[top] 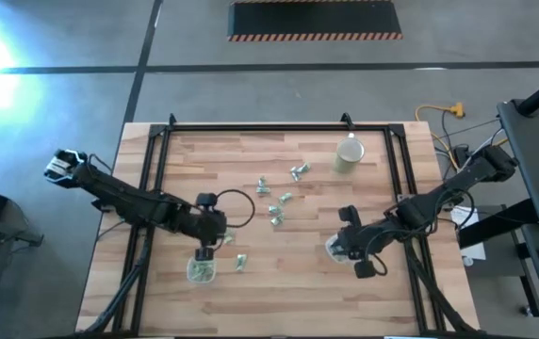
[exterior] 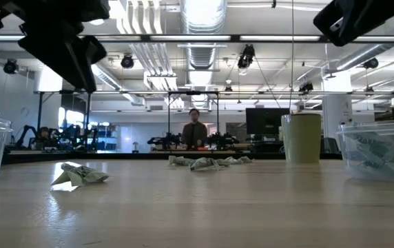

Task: Pick and place Stevia / Truvia into bins
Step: Put the stevia packet into the left transparent container

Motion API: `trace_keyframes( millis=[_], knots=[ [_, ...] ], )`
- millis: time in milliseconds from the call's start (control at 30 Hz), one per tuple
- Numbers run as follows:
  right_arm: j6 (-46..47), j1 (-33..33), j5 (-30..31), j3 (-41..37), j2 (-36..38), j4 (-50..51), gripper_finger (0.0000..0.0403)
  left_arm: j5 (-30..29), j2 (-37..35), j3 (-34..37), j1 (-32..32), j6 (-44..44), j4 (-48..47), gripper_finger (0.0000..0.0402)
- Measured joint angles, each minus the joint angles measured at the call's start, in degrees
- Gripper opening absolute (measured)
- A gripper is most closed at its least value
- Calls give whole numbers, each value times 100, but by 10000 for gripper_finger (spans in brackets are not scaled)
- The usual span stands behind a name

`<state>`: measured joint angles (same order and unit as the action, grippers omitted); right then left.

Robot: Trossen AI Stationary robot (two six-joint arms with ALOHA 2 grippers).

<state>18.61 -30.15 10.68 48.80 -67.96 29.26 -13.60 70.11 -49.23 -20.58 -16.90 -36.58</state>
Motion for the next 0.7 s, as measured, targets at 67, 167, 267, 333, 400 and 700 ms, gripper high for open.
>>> trace_keyframes(
  millis=[67,167,267,333,400,700],
  knots=[
    [-72,0,0,0,0,-24,80,301,116,-1,141,124,100,111],
    [-101,0,0,0,-13,-8,76,611,401,-27,355,137,119,111],
    [-115,0,0,0,-24,-12,73,771,764,-64,516,124,85,111],
    [-129,0,0,0,-26,-12,72,908,1028,-141,612,117,94,111],
    [-131,0,-1,0,-26,-12,73,1043,1310,-251,688,113,10,111],
    [-131,0,-2,0,-26,-22,73,1244,2306,-895,826,191,-739,111]
  ],
)
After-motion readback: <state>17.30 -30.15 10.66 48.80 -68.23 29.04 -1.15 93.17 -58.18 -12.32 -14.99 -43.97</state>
